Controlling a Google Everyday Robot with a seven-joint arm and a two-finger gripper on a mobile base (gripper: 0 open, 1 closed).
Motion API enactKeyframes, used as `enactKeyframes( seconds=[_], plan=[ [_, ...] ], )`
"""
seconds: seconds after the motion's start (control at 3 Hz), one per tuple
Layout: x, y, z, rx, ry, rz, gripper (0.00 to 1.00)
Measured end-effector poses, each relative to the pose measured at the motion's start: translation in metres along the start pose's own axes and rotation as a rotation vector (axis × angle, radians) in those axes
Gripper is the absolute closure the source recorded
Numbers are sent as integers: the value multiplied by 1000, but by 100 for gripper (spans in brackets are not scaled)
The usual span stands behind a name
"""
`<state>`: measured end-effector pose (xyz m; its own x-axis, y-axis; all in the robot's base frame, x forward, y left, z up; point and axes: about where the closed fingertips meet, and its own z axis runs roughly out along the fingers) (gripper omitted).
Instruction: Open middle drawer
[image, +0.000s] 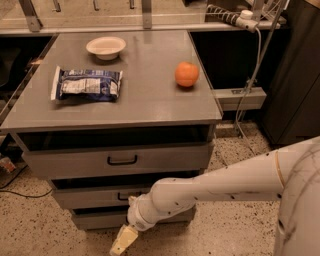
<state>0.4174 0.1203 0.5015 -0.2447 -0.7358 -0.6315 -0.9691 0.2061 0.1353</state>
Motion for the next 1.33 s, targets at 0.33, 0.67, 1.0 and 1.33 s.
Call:
enactKeyframes(
  seconds=[0.33,0.67,1.0,1.33],
  plan=[
    [-4,-10,17,3,-29,-4,0],
    [-8,-22,37,-1,-48,-12,0],
    [-8,-31,52,-10,-59,-19,0],
    [-6,-37,64,-20,-63,-30,0]
  ],
)
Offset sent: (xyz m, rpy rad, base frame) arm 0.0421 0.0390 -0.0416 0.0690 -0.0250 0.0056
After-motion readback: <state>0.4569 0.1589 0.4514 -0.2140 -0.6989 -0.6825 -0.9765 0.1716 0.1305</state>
